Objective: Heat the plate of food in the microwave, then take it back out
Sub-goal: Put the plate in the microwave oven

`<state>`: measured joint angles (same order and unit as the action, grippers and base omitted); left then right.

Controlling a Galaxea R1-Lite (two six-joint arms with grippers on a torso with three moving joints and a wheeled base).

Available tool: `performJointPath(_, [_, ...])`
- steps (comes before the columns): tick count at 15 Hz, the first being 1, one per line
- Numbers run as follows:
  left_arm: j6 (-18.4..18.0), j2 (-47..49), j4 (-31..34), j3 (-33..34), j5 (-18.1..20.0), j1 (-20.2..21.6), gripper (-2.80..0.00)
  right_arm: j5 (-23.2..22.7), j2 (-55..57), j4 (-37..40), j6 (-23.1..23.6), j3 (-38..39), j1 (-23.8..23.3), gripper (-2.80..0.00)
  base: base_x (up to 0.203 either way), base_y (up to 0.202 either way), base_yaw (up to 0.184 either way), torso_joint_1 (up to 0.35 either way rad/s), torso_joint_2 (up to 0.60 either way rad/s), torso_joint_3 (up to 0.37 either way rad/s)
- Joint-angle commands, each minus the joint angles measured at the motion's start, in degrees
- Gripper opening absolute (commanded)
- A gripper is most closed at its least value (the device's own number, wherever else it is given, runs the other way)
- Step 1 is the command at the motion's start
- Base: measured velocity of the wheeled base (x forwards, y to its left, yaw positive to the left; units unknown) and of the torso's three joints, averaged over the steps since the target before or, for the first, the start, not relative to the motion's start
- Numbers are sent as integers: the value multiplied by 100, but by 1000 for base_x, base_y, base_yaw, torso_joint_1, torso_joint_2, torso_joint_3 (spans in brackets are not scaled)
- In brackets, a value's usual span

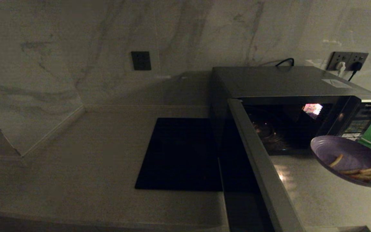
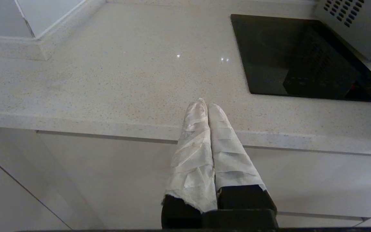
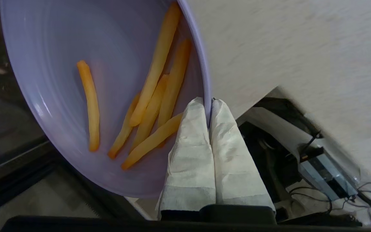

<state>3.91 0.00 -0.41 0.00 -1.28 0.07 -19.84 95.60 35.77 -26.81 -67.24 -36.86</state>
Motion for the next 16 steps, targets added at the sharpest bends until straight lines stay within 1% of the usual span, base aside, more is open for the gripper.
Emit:
performJointPath(1, [4,0,-2,0,-4,1,-280,294,-165,13,-457,4,646,-280,0,0,0,0,0,0])
performJointPath(5, [4,0,-2,0,-4,1,-280,607,-345,-36,-1394,-45,1742,-280,0,0,0,0,0,0])
performJointPath(6, [4,9,-2,0,-4,10,-280,797,-357,-124,-1743,-82,2019,-280,0,0,0,0,0,0])
performJointPath(8, [4,9,-2,0,-4,1,-280,1215,-345,-610,-2436,-109,2501,-280,0,0,0,0,0,0])
performJointPath(9, [4,1,-2,0,-4,1,-280,1353,-318,-818,-2717,-100,2658,-280,0,0,0,0,0,0])
performJointPath(11, [4,0,-2,0,-4,1,-280,1419,-177,-1058,-3200,-117,2797,-280,0,0,0,0,0,0])
performJointPath(14, [4,7,-2,0,-4,1,-280,1518,24,-1357,-3694,-114,3056,-280,0,0,0,0,0,0])
performJointPath(16, [4,0,-2,0,-4,1,-280,1760,175,-1553,-3904,-126,3229,-280,0,0,0,0,0,0])
